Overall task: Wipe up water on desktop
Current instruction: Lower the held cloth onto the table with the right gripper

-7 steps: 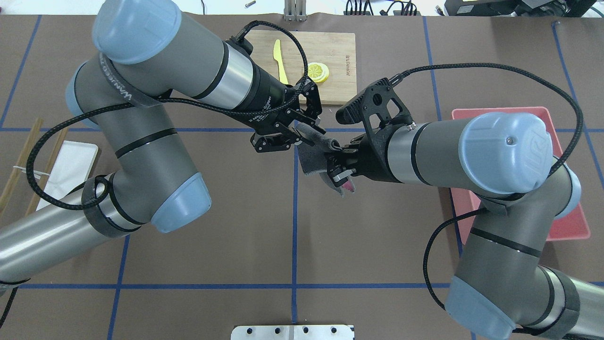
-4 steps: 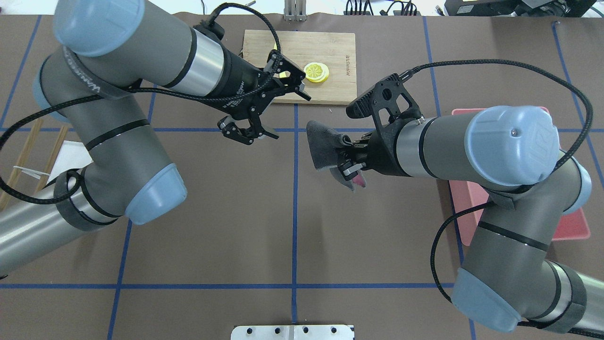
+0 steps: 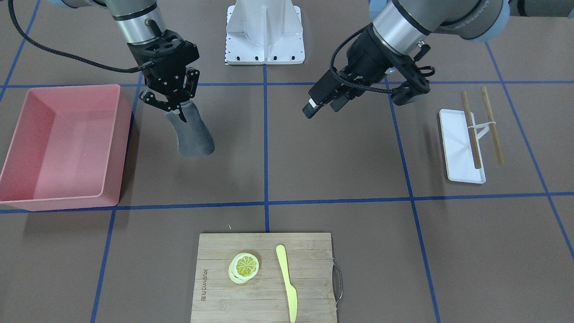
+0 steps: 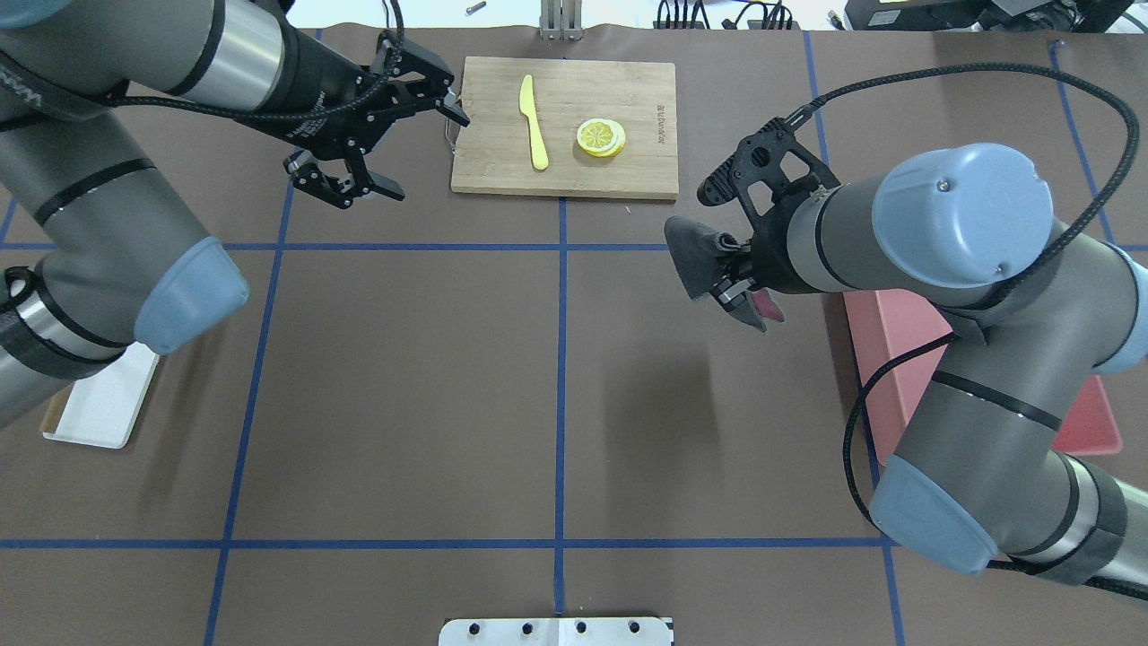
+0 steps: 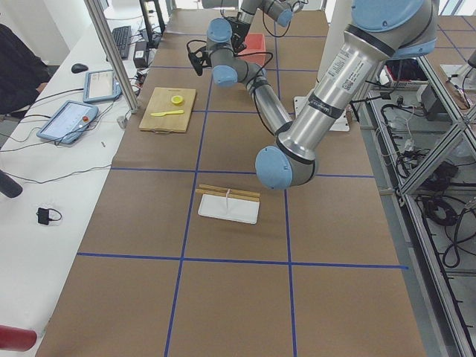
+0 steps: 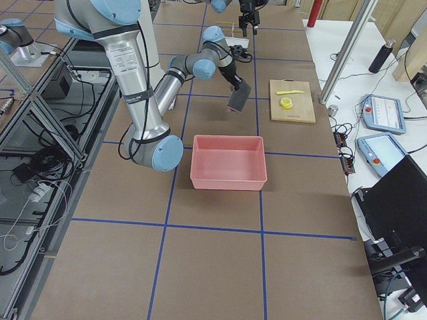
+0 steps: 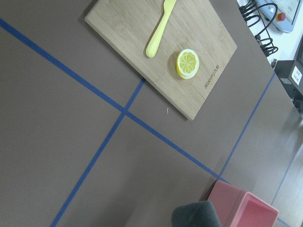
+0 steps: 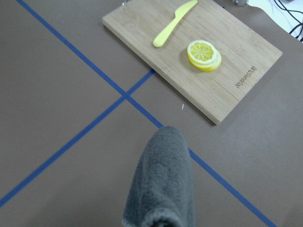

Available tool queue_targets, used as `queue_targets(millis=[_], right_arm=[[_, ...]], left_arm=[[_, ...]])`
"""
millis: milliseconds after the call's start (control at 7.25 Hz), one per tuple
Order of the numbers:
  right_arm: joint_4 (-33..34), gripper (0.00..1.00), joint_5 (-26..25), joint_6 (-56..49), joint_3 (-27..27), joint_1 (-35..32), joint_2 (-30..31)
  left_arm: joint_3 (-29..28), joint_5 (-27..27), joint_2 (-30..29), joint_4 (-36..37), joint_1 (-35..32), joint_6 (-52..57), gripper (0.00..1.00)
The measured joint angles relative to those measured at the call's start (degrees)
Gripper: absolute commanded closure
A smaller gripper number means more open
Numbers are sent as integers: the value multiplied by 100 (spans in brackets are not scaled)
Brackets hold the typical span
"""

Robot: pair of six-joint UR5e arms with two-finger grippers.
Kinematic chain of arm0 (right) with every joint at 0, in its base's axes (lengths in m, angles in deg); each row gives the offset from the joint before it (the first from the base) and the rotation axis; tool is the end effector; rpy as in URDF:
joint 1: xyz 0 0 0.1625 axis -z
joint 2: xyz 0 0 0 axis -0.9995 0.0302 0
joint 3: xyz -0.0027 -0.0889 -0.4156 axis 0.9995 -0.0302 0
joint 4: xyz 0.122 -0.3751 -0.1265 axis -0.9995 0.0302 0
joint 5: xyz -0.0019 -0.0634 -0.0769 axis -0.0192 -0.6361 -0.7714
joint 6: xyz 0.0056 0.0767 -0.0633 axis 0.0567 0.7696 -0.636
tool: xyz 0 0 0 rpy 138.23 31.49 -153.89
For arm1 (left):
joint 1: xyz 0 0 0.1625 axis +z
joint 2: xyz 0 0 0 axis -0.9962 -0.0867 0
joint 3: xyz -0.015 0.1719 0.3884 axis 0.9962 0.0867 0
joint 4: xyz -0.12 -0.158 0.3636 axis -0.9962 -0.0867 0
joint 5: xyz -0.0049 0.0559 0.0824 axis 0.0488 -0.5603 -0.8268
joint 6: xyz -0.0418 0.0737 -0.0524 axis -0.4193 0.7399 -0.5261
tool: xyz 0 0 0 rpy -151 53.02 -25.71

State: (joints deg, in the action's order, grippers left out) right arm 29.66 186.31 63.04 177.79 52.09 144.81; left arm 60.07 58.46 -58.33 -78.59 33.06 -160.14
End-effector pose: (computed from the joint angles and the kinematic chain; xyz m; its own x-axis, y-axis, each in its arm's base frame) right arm -0.3719 -0.4195 0.2230 0.6340 -0.6730 0.3809 0.2579 0.6483 0.7164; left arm 0.3094 -0.5130 0.1392 0.1150 -0.4514 -0.8849 0.2983 0.8654 -0.4027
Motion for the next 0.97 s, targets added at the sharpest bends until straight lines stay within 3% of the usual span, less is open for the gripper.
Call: queue_targets(millis=[414,966], right_arm=[[256,100,23,-734,-934,-43,-54],[262,100,141,-1155,-1681,74,-74]], left_arm=[[50,288,245,573,-550,1133,1],[10,311,404,618,-628,1286,1]])
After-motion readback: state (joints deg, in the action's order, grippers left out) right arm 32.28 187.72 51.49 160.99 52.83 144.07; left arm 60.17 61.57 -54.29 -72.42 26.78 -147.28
